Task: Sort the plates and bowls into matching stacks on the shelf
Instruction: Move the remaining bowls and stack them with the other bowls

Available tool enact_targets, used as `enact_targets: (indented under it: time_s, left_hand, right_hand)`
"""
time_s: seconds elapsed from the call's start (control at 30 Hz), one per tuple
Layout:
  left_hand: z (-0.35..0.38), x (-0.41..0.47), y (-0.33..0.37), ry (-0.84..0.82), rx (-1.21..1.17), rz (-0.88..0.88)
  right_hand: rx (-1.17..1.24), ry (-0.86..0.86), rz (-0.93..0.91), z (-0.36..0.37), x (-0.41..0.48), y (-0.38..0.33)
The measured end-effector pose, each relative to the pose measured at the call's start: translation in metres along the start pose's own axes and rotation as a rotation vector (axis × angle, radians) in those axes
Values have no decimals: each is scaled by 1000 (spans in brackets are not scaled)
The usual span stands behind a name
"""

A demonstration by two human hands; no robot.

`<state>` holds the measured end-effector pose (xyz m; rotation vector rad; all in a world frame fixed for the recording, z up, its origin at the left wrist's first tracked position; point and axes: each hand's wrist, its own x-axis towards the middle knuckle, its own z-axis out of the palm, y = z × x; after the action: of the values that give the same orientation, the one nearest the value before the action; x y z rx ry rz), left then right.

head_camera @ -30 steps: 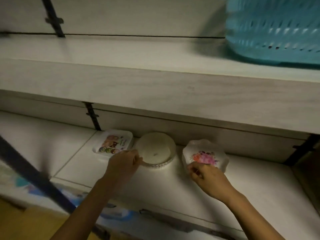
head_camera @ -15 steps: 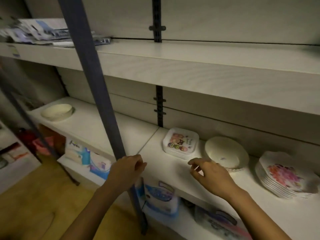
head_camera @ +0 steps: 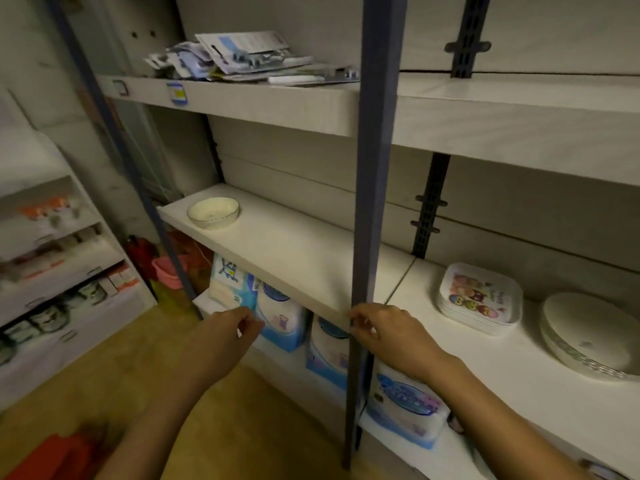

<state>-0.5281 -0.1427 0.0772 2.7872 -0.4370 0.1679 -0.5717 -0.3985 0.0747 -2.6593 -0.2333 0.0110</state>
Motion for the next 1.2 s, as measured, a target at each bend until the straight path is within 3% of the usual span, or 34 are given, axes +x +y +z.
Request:
enact_targets:
  time_s: [0.23,0.67,1.2]
  left_hand:
    - [-13,27,-73,14,-22,-64]
    - [-17,168,-194,-57,-9,-117]
    - [-27,305,-298,-125,17,-140]
  right_hand:
    - [27,-34,-75,34,83,-50]
    - [-18,1,10,72,256,-71]
    - [-156,20,59,93,394,-96]
